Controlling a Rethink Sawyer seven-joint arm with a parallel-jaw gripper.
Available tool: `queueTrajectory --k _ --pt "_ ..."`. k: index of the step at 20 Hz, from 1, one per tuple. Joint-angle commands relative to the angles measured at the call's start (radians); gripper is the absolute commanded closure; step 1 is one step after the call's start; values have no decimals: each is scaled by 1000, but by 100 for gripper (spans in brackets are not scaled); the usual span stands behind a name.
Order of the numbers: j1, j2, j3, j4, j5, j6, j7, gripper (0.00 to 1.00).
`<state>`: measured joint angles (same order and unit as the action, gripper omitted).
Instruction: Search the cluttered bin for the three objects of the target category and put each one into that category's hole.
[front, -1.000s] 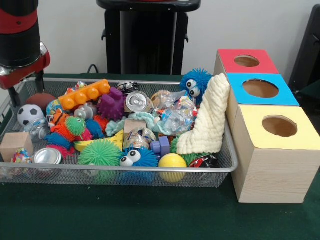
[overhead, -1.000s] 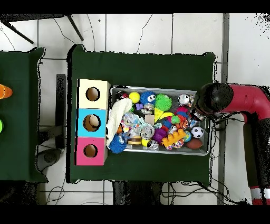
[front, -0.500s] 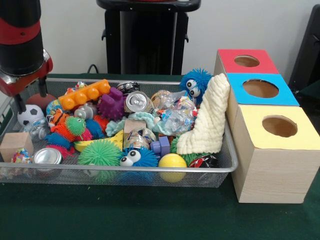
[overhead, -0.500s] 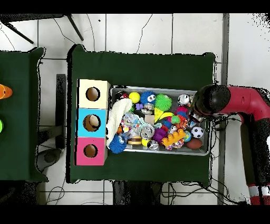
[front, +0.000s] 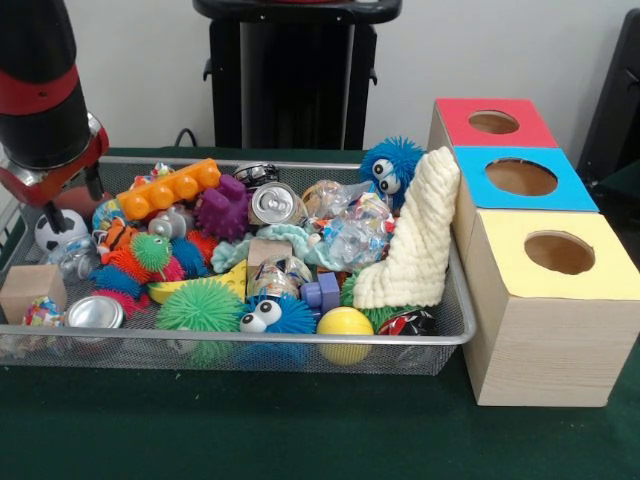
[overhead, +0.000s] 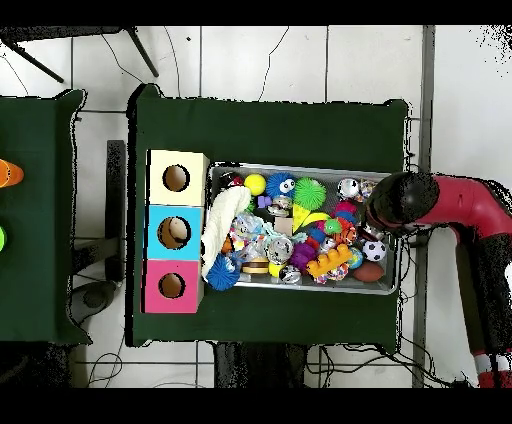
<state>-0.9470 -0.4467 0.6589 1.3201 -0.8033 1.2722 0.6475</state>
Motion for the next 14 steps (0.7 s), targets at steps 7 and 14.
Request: queueTrajectory --k 7,14 --pt "-51 65 69 111 -19 -61 -432 0" --pt "-76 92 103 115 3 -91 -480 0"
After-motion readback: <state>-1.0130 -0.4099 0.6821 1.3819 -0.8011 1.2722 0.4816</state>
